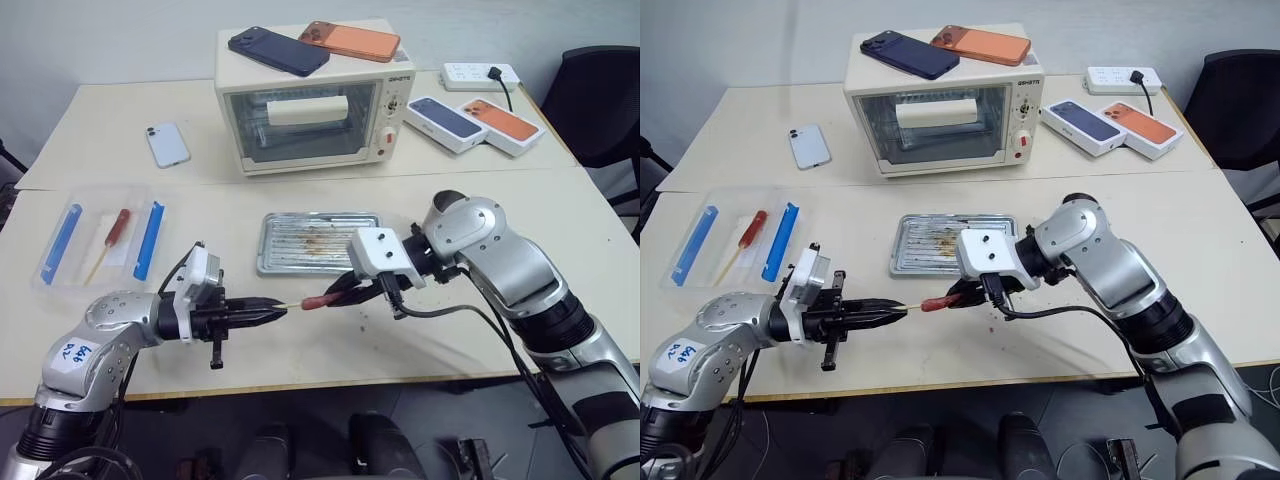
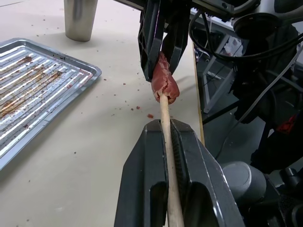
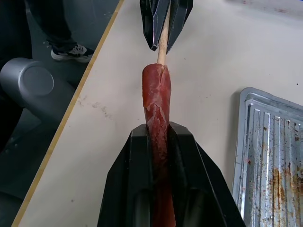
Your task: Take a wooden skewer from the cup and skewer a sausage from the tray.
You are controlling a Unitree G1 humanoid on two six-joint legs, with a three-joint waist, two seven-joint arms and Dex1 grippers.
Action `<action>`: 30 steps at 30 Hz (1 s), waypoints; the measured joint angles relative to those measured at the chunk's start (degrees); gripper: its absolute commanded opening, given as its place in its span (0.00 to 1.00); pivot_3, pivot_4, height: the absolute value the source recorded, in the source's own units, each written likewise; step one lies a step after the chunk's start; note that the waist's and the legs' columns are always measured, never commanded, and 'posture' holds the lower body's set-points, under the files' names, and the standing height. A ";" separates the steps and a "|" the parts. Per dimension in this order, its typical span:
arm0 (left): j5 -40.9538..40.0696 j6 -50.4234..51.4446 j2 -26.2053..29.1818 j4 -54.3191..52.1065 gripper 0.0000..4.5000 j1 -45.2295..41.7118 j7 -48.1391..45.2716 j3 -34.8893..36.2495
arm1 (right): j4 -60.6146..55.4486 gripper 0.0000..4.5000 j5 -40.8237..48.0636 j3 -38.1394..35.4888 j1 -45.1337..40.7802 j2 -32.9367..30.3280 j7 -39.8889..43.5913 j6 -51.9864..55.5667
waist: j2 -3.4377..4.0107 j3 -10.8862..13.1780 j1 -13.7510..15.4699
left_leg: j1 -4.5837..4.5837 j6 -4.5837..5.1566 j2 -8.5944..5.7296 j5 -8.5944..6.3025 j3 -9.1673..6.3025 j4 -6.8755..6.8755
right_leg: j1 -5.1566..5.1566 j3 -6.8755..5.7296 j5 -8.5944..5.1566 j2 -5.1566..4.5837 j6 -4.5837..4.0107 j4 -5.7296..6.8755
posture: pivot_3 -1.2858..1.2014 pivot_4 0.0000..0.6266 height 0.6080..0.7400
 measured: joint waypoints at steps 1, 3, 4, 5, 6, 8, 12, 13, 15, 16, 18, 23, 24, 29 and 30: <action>0.10 0.00 -0.21 0.13 0.00 0.00 0.00 -0.02 | 0.00 0.04 0.00 0.02 0.00 0.15 -0.03 0.55 | 0.00 0.00 0.00 | 0.00 0.00 0.00 0.00 0.00 0.01 | 0.00 0.00 0.00 0.00 0.00 0.00 | 0.52 0.24 1.00; 0.18 0.00 -0.75 0.18 0.00 0.06 0.14 0.03 | 0.00 0.19 0.00 0.00 0.01 0.16 -0.12 0.84 | 0.00 0.00 0.01 | 0.00 0.00 0.00 0.00 0.00 0.02 | 0.01 0.00 0.00 0.00 0.00 0.00 | 0.52 0.24 1.00; 0.08 0.00 -1.19 0.15 0.00 0.25 0.48 0.09 | -0.08 0.22 0.02 -0.14 0.12 0.33 -0.55 0.39 | 0.00 0.00 -0.01 | 0.00 0.00 0.00 0.00 0.00 0.01 | 0.00 0.00 0.00 0.00 0.00 0.00 | 0.52 0.24 1.00; -0.03 -0.08 -1.91 -0.04 0.00 0.76 0.90 0.12 | -0.55 0.28 0.06 -0.36 0.45 0.82 -1.13 -0.81 | 0.00 0.00 -0.12 | 0.00 0.00 0.01 0.00 0.00 0.01 | -0.01 0.00 0.00 0.01 0.00 0.00 | 0.52 0.24 1.00; -0.11 -0.22 -2.18 -0.35 0.00 1.53 1.08 0.17 | -1.02 0.33 0.20 -0.40 0.90 1.02 -1.16 -1.74 | 0.00 0.00 -0.15 | 0.00 0.00 0.01 0.00 0.00 0.00 | -0.01 0.00 0.00 0.01 0.00 0.00 | 0.52 0.24 1.00; -0.94 -0.73 -2.24 -1.61 0.00 5.32 1.54 2.83 | -0.99 0.45 0.70 -2.12 3.35 -0.31 -0.93 -5.06 | 0.00 0.00 -0.02 | -0.01 0.00 0.01 -0.01 0.00 -0.02 | -0.01 0.00 0.00 0.00 0.00 -0.02 | 0.52 0.24 1.00; -3.19 -1.65 -2.38 -3.96 0.00 11.82 3.41 10.99 | 0.48 0.68 2.41 -9.69 7.54 -2.35 -1.12 -12.95 | -0.01 0.00 0.13 | -0.02 0.03 -0.01 -0.02 -0.01 0.08 | 0.08 0.00 0.00 -0.02 0.01 -0.05 | 0.52 0.24 1.00; -3.67 -1.90 -2.56 -4.91 0.00 13.24 4.01 12.72 | 0.85 0.75 4.51 -11.70 8.46 -1.95 -0.84 -14.34 | -0.02 -0.01 0.12 | -0.02 0.03 0.01 -0.02 -0.02 0.08 | 0.09 -0.01 0.01 -0.01 0.02 -0.05 | 0.52 0.24 1.00; -4.67 -2.59 -3.86 -6.83 0.00 17.30 5.49 17.17 | 2.06 0.86 11.66 -18.50 11.60 0.76 0.55 -17.15 | -0.08 -0.04 -0.04 | 0.07 0.03 0.05 -0.03 -0.03 0.03 | 0.20 -0.01 0.01 0.01 0.02 -0.11 | 0.52 0.24 1.00; -5.48 -2.87 -5.16 -7.29 0.00 19.34 7.46 20.05 | 3.07 0.91 15.54 -22.51 13.47 2.10 0.79 -18.71 | -0.07 -0.03 0.02 | 0.08 0.04 0.04 -0.03 -0.03 0.01 | 0.20 -0.01 0.01 0.00 0.02 -0.10 | 0.52 0.24 1.00; -7.39 -3.25 -8.35 -7.68 0.00 19.91 12.22 24.67 | 3.88 0.99 19.06 -26.91 15.99 2.52 -0.79 -18.86 | -0.07 -0.03 0.15 | 0.08 0.04 0.05 -0.03 -0.03 0.07 | 0.22 -0.03 0.01 0.00 0.02 -0.07 | 0.52 0.24 1.00; -9.36 -6.34 -15.92 -5.71 0.00 15.27 30.71 35.53 | -1.79 0.99 27.04 -33.61 25.37 6.32 -9.34 -14.61 | -0.08 -0.04 1.47 | 0.16 0.03 0.05 -0.04 -0.07 0.14 | 0.29 -0.06 0.02 0.03 0.03 -0.01 | 0.52 0.24 1.00; -9.04 -6.54 -16.01 -3.73 0.00 14.34 34.56 37.17 | -3.82 0.99 27.56 -33.72 27.73 7.61 -12.00 -14.80 | -0.08 -0.04 1.40 | 0.16 0.02 0.04 -0.04 -0.02 0.13 | 0.26 -0.01 0.02 0.05 0.04 0.03 | 0.52 0.24 1.00; -5.98 -6.36 -15.36 7.69 0.00 9.50 44.76 39.65 | -7.50 0.99 24.82 -33.87 34.16 9.31 -17.87 -18.32 | -0.12 -0.06 1.50 | 0.19 0.04 -0.03 -0.04 0.00 0.18 | 0.28 0.01 0.03 0.03 0.04 0.10 | 0.52 0.24 1.00; -5.55 -6.24 -14.76 9.25 0.00 8.77 45.09 39.37 | -7.57 0.99 24.39 -33.83 34.51 9.30 -18.02 -18.77 | -0.16 -0.08 1.51 | 0.19 0.04 -0.02 -0.04 0.00 0.18 | 0.28 0.00 0.02 0.04 0.04 0.11 | 0.52 0.24 1.00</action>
